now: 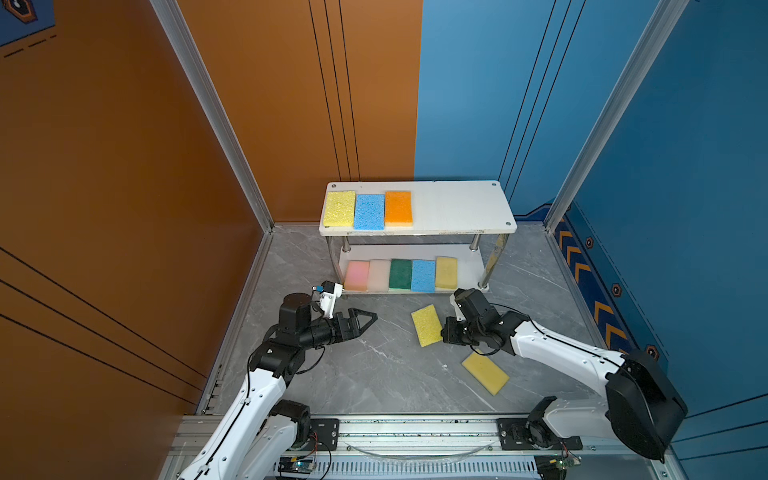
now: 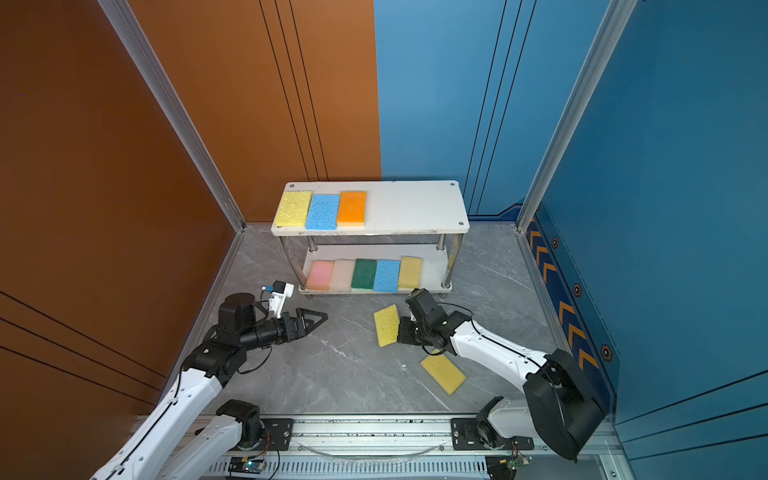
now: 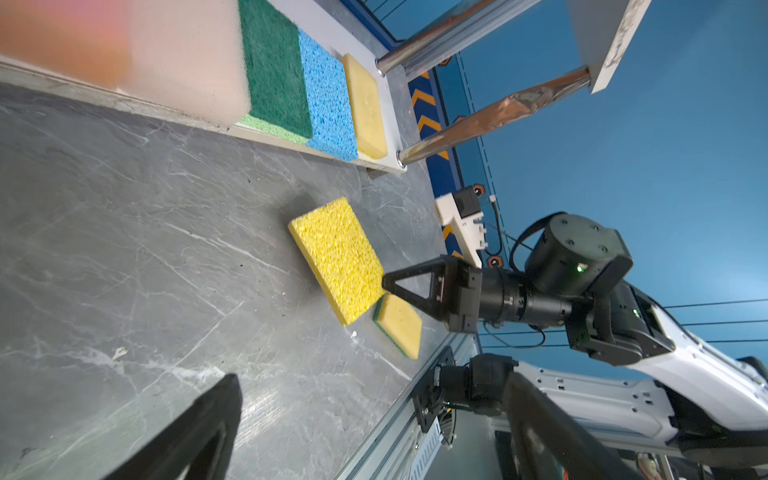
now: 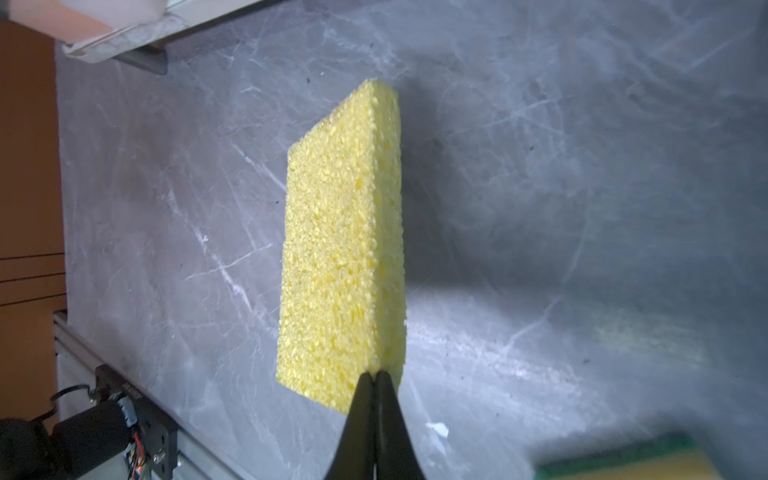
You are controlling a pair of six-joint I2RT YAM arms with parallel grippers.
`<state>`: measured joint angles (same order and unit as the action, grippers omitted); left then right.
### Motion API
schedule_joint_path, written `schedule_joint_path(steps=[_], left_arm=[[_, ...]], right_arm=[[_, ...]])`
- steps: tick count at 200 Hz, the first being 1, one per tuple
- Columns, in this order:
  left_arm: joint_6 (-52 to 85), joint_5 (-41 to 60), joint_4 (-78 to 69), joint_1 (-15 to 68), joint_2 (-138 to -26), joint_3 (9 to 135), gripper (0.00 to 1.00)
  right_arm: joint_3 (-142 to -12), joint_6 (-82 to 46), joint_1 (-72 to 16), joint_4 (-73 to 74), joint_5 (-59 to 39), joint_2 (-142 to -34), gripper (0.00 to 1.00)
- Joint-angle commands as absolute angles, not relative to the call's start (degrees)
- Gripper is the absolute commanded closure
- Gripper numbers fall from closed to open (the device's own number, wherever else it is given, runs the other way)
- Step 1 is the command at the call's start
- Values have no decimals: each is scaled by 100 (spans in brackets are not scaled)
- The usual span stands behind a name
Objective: Place and organize the cleaning sponges onto the shelf
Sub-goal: 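Lift the yellow sponge upright while the left gripper steadies its side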
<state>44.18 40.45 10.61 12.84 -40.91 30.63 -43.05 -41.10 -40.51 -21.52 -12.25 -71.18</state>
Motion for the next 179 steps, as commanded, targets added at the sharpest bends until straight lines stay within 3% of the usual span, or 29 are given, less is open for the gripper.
schedule_joint_path(steps=[1,32,76,152,166,179], left_arm=[[5377,3771,55,1334,-3761,2880,0],[5888,3625,-110,1472,-3543,2716,2],[6478,2791,-807,2400,-3392,2254,3],[6664,2396,-1978,2856,-4056,2217,6],[6637,2397,-2115,2867,-4148,2235,12],[6622,2382,-2171,2861,-4166,2228,27]], right_arm=[[-4573,-3991,-4291,-2759,-1364,-6611,100],[-4859,-4026,-4512,-2635,-1443,-6398,100],[-5362,-4081,-4804,-2086,-1617,-6554,100],[-5871,-4200,-5338,-1486,-1705,-6970,100],[-5858,-4257,-5403,-1382,-1739,-7041,100],[-5837,-4296,-5438,-1326,-1749,-7088,100]])
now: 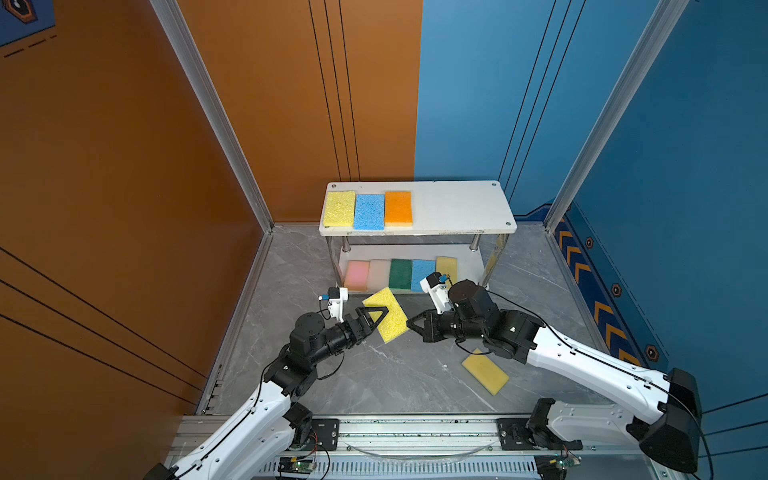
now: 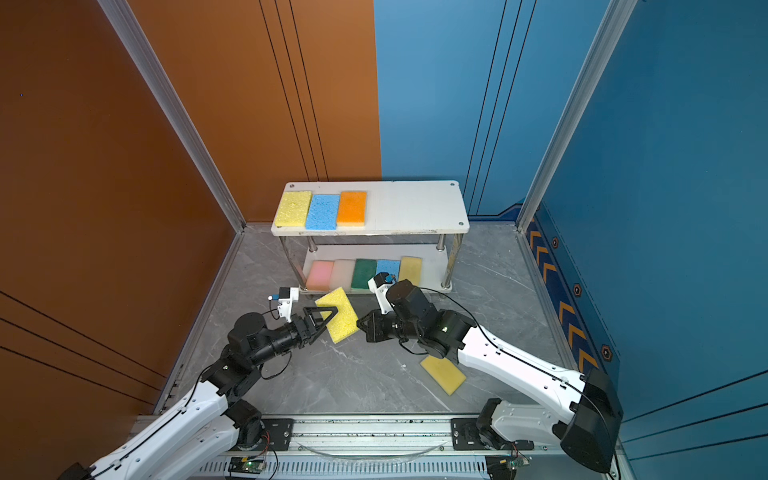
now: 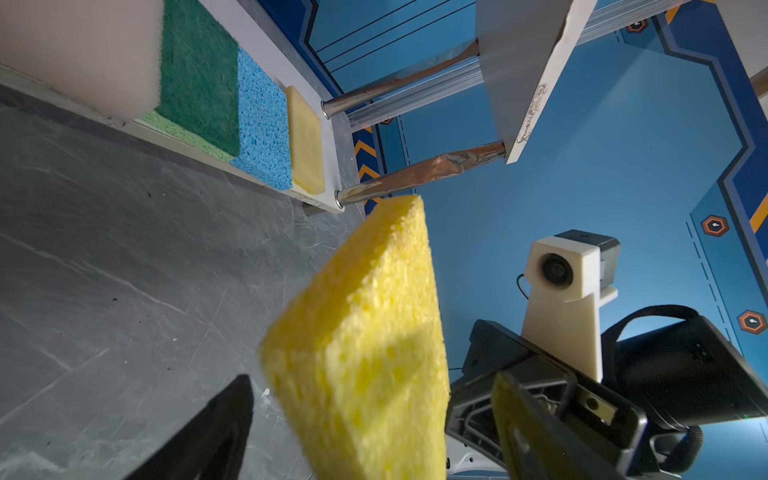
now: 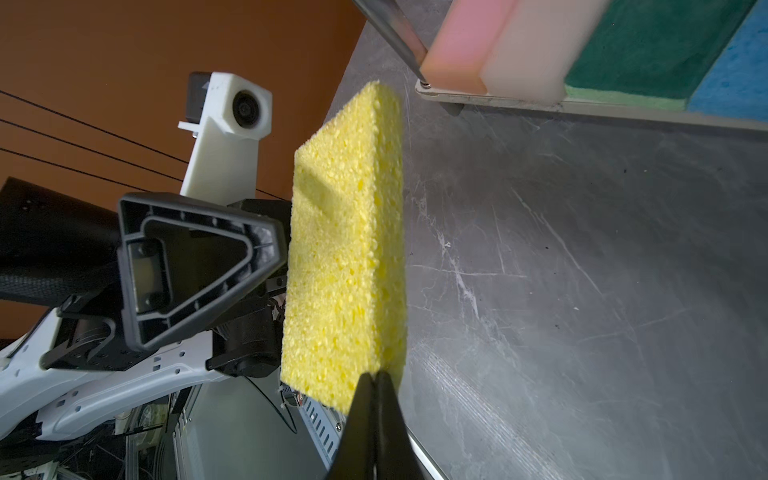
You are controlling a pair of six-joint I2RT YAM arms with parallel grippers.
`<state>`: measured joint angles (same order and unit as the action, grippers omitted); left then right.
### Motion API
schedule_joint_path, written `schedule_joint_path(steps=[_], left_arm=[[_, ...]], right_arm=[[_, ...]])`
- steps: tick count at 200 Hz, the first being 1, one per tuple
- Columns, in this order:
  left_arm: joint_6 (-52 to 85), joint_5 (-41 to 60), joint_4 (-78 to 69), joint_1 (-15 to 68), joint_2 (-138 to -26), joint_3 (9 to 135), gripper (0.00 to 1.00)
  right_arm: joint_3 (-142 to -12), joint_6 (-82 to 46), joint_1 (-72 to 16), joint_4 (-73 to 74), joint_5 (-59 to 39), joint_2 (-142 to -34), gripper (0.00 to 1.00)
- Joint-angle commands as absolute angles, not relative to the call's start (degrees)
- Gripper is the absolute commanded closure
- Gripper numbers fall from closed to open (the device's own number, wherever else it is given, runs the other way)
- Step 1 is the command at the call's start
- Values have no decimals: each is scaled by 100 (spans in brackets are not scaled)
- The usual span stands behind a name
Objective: Place and organize the cleaning sponges onto the shelf
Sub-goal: 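Lift the yellow sponge upright while the left gripper steadies its side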
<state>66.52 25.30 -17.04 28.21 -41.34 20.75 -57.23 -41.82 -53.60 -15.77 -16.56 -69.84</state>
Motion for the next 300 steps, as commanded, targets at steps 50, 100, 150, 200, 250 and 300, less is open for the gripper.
schedule_joint_path(steps=[50,100,150,200,250,300], left_arm=[[6471,2293,-2171,2826,-3947,2111,67],[6276,2835,-2145,2625,-4205,2249,91],[6279,3347,-2146,2386,-4340,2360,91],[6284,3471,-2145,2380,-4368,2424,91],[6290,3518,-2149,2374,-4395,2463,91],[6322,3530,-2149,2369,-4351,2459,91]], right_arm=[[-5848,-4308,-5447,-1392,-1847,-7227,100],[-6202,-3871,-5416,-2073,-1811,-7248,56],[-6215,-3742,-5177,-2176,-2095,-7219,52],[-6377,-3667,-5212,-2166,-2259,-7445,53],[-6472,-3653,-5330,-2111,-2285,-7628,67],[-6504,-3663,-5388,-2096,-2259,-7695,78]])
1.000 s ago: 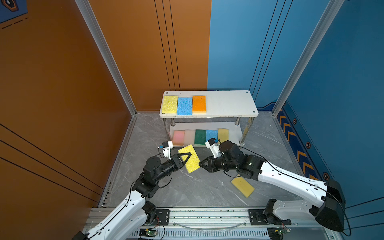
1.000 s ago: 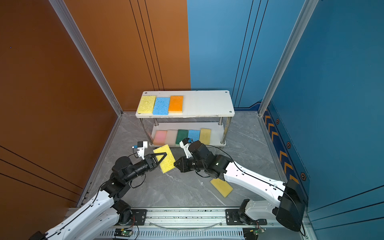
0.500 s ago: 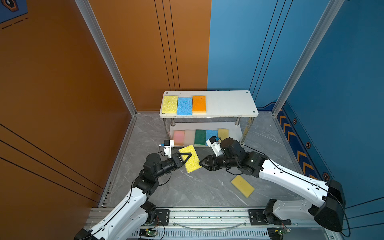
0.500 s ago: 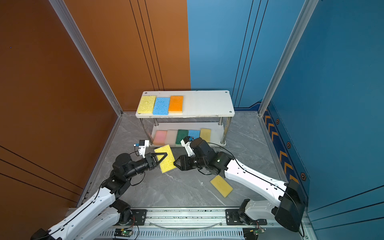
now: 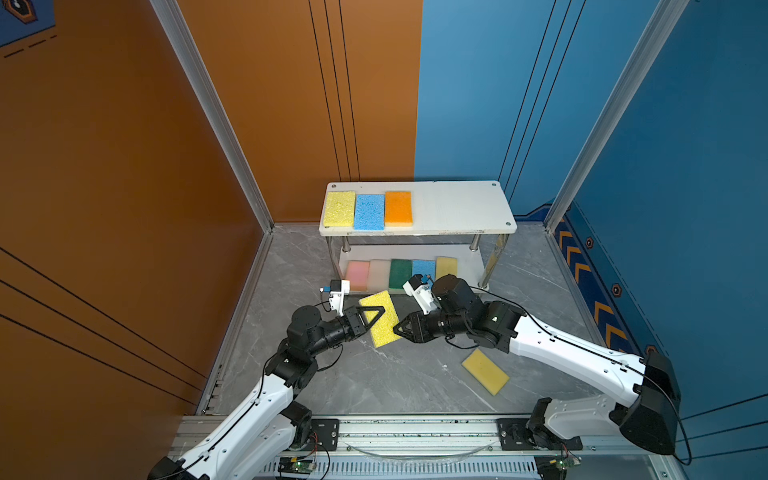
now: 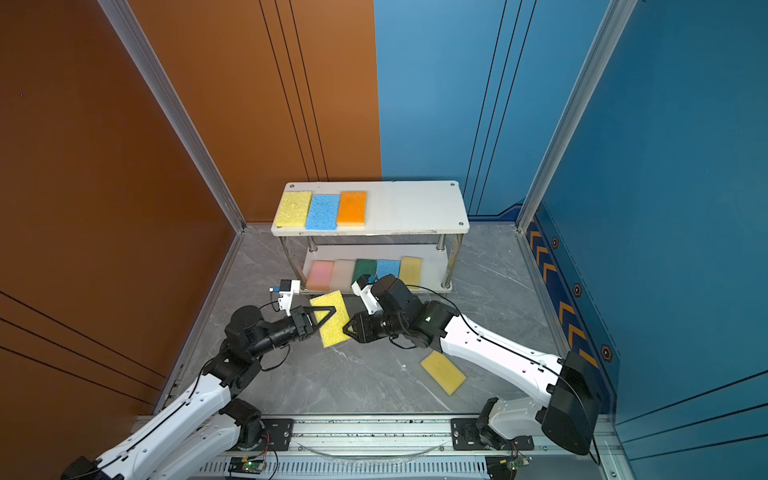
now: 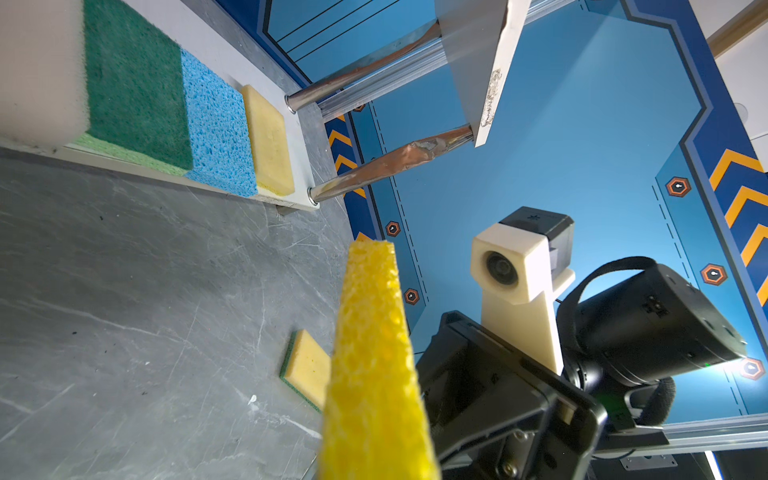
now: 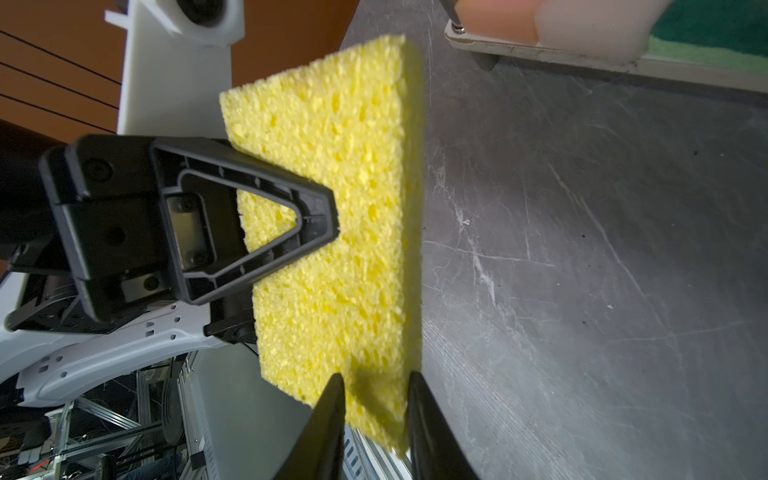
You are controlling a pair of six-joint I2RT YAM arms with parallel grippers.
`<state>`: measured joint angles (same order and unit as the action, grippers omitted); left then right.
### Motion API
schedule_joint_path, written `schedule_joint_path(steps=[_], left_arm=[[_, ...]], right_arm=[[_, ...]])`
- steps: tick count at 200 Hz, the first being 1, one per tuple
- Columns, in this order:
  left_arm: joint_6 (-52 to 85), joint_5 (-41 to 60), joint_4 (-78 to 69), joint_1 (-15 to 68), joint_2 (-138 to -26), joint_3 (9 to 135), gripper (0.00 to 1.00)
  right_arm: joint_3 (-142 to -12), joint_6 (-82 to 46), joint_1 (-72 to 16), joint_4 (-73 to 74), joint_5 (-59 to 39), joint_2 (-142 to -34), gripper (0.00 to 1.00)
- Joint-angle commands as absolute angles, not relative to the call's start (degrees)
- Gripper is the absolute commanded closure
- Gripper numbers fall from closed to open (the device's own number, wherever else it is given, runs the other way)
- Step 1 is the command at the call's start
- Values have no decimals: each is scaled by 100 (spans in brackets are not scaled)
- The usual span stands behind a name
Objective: Place and organize the cleaning sponges onto the shelf
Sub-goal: 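Lift the yellow sponge upright while the left gripper steadies its side, then carry the yellow sponge up to the upper tier while the left gripper withdraws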
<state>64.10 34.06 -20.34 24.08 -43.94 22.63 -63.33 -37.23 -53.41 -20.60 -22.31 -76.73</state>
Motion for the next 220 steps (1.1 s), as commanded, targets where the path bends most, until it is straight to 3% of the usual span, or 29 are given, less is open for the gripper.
schedule_joint_path(steps=[1,47,65,84,93,100,128,174,220], left_arm=[[6329,3527,-2147,2362,-4346,2455,91],[6354,3528,-2145,2329,-4333,2452,91],[6360,3526,-2149,2312,-4333,2451,90],[6388,3559,-2145,2264,-4339,2459,75],[6403,3604,-2145,2210,-4341,2461,57],[6413,3665,-2145,2149,-4334,2459,48],[6409,4064,-1951,1747,-4132,2592,28],[5931,4455,-556,945,-3433,3100,16],[5649,4190,173,552,-2957,3241,15]], right_arm=[[-6504,-3664,-5388,-2094,-2254,-7693,78],[-6489,-3673,-5392,-2092,-2224,-7671,97],[-6478,-3681,-5396,-2101,-2199,-7647,100],[-6473,-3672,-5390,-2118,-2139,-7621,100],[-6474,-3673,-5377,-2127,-2118,-7605,100],[-6484,-3672,-5364,-2149,-2094,-7592,100],[-6666,-3533,-5299,-2407,-1970,-7493,100],[-7318,-3042,-5155,-3095,-1859,-7195,100],[-8037,-2704,-4817,-3579,-1846,-6704,100]])
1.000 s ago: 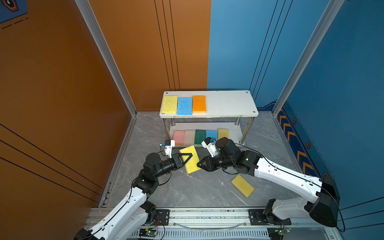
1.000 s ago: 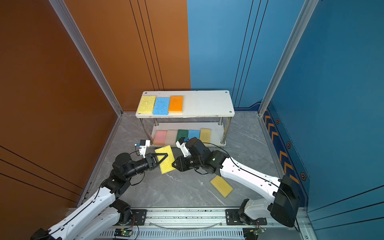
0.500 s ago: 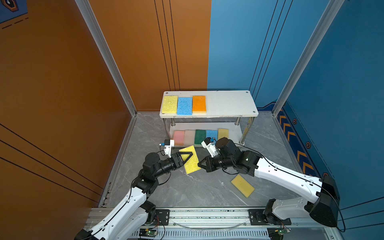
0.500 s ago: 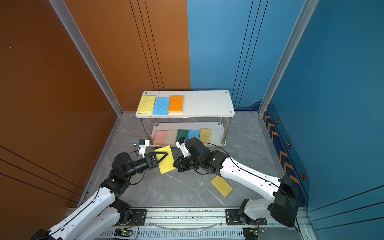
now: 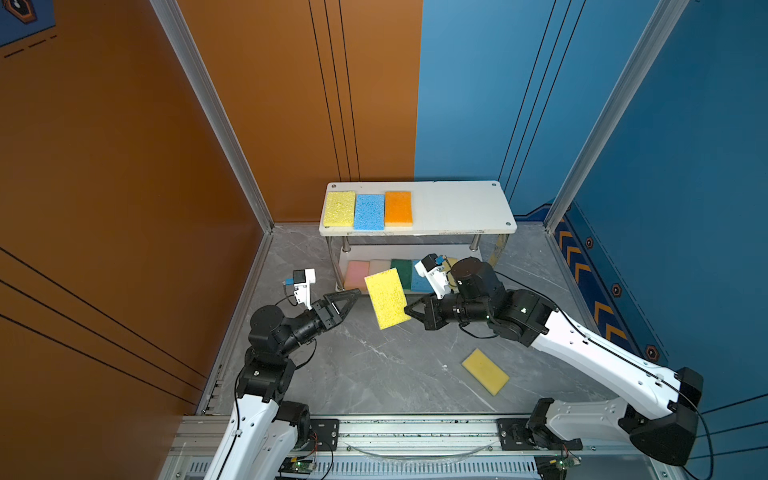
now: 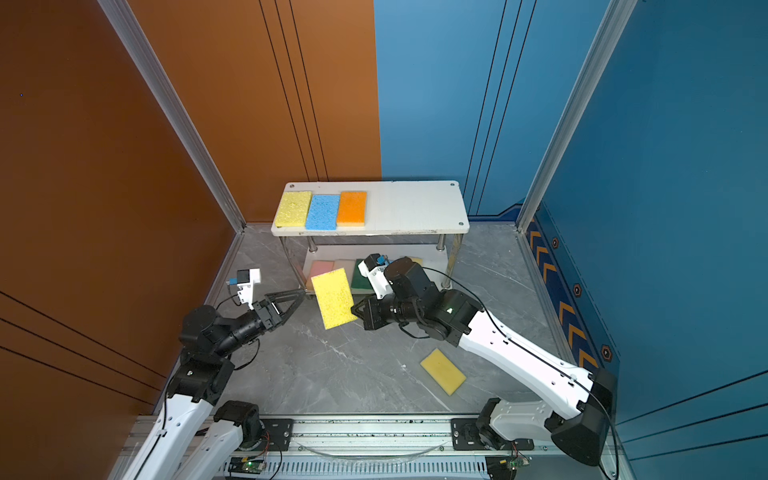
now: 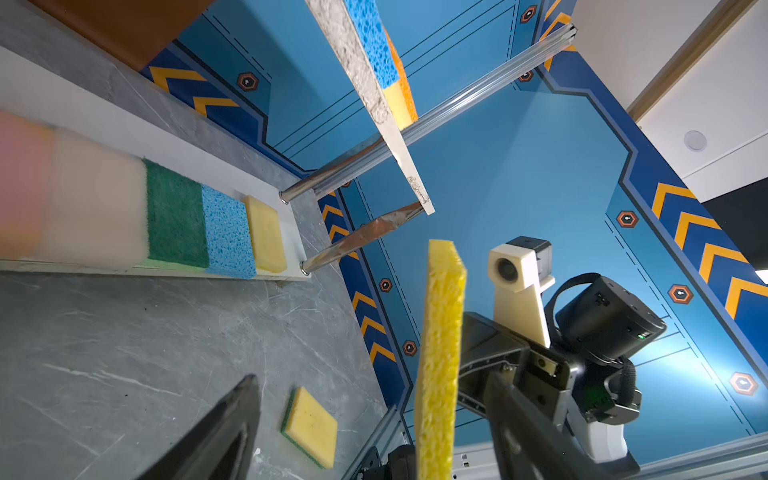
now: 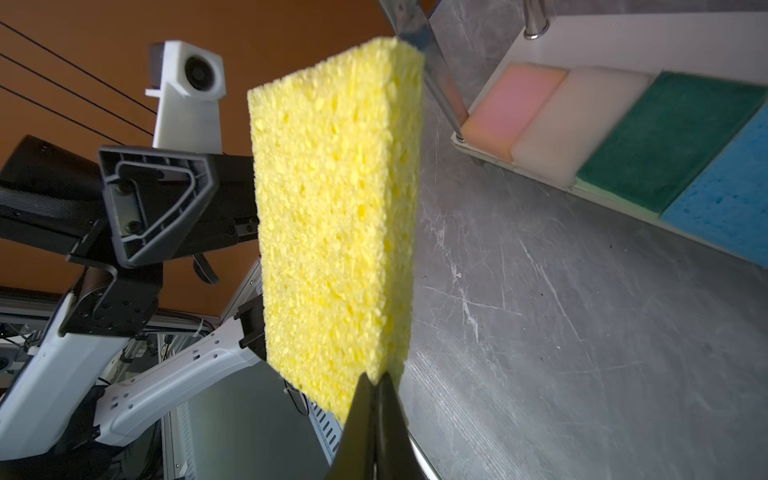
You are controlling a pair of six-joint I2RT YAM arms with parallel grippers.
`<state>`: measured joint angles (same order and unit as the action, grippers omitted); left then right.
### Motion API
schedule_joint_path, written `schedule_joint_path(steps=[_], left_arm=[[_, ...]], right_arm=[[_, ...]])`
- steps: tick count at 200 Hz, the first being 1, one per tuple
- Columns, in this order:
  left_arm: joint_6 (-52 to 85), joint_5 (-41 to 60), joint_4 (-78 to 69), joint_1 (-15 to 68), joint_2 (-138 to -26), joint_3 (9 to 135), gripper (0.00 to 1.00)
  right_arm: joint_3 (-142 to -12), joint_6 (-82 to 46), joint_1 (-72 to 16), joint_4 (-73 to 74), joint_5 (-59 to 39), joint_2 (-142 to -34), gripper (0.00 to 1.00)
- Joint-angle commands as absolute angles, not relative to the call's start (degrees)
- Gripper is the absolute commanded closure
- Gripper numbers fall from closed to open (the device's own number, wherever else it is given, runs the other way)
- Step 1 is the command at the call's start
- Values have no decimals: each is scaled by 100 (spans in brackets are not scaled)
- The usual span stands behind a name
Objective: Place and organize the cleaning sponges onto the shelf
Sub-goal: 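Carry the yellow sponge up to the upper tier while the left gripper withdraws, then lower the yellow sponge onto the upper tier beside the orange sponge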
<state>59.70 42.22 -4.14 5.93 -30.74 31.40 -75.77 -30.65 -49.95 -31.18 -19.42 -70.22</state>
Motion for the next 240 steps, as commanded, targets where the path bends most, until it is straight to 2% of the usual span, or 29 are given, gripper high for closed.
schedule_joint_path(steps=[1,46,52,84,136,204,240], left_arm=[[5655,4182,166,548,-2946,3233,15],[5511,4113,334,553,-2850,3167,15],[5445,4105,424,556,-2848,3199,10],[5021,4047,1018,594,-2849,3448,10],[4717,3990,1587,628,-2808,3568,9],[4553,3991,2004,646,-2856,3627,6],[4570,3990,2022,628,-2848,3594,6]], right_arm=[[-8048,-2701,-4804,-3587,-1841,-6692,100],[-8937,-2515,-4126,-3945,-1889,-6561,100],[-9067,-2514,-4062,-3985,-1885,-6592,100],[-9775,-2572,-3392,-4203,-1826,-6940,100],[-11401,-2734,-2858,-5072,-1714,-8214,100],[-13496,-2931,-2479,-6169,-2039,-9842,100],[-13869,-2933,-2357,-6459,-2100,-10240,100]])
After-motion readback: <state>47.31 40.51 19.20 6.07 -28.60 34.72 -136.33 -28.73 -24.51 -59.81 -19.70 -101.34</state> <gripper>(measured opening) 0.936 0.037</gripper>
